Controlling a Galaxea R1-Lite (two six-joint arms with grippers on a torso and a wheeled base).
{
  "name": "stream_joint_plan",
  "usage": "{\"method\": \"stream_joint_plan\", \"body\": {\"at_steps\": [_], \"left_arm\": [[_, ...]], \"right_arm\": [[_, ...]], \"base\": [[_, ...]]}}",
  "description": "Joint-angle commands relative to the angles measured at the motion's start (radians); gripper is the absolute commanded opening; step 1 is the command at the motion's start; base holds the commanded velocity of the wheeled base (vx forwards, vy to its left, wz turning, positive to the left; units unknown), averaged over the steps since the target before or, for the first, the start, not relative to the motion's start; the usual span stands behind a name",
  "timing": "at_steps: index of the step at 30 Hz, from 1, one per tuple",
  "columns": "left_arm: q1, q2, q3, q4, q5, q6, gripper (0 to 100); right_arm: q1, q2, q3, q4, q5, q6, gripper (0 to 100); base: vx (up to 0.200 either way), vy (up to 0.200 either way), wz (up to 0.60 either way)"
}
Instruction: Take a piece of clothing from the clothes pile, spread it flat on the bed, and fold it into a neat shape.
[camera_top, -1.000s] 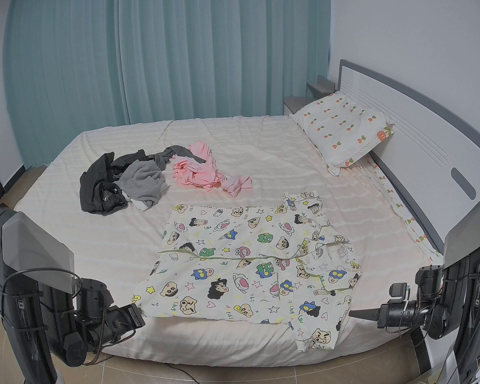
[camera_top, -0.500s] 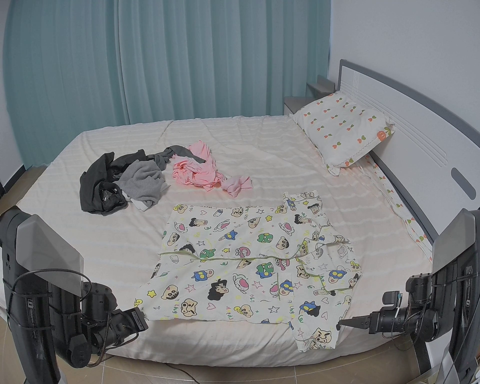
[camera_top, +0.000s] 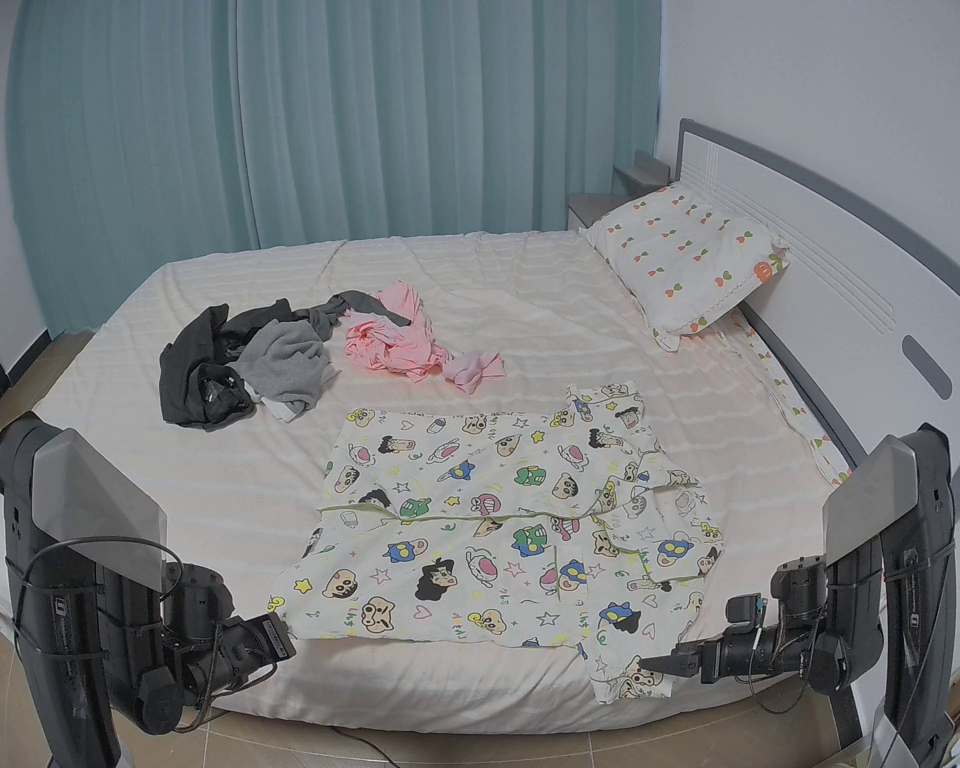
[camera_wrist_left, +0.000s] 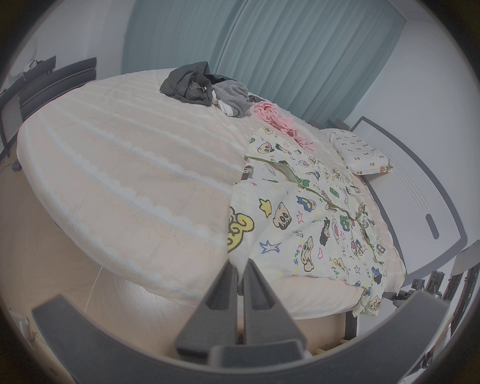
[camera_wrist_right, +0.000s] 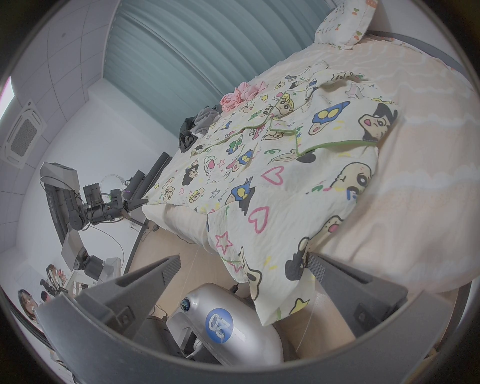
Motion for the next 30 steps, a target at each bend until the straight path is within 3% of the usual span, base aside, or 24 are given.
{"method": "stream_joint_plan", "body": {"at_steps": [1, 11, 30], "left_arm": [[-0.001, -0.002, 0.000, -0.017, 0.000, 0.000, 0], [-0.009, -0.006, 0.002, -0.017, 0.028, 0.000, 0], [-0.016, -0.025, 0.000, -0.017, 0.028, 0.001, 0]], "right_arm": [[-0.005, 0.008, -0.007, -0.009, -0.032, 0.001, 100], [-0.011, 0.018, -0.001, -0.009, -0.121, 0.000, 100], [0.032, 0.032, -0.083, 0.027, -0.085, -0.011, 100]], "base": [[0.000, 0.000, 0.00], [0.000, 0.000, 0.00], [0.000, 0.000, 0.00]]}}
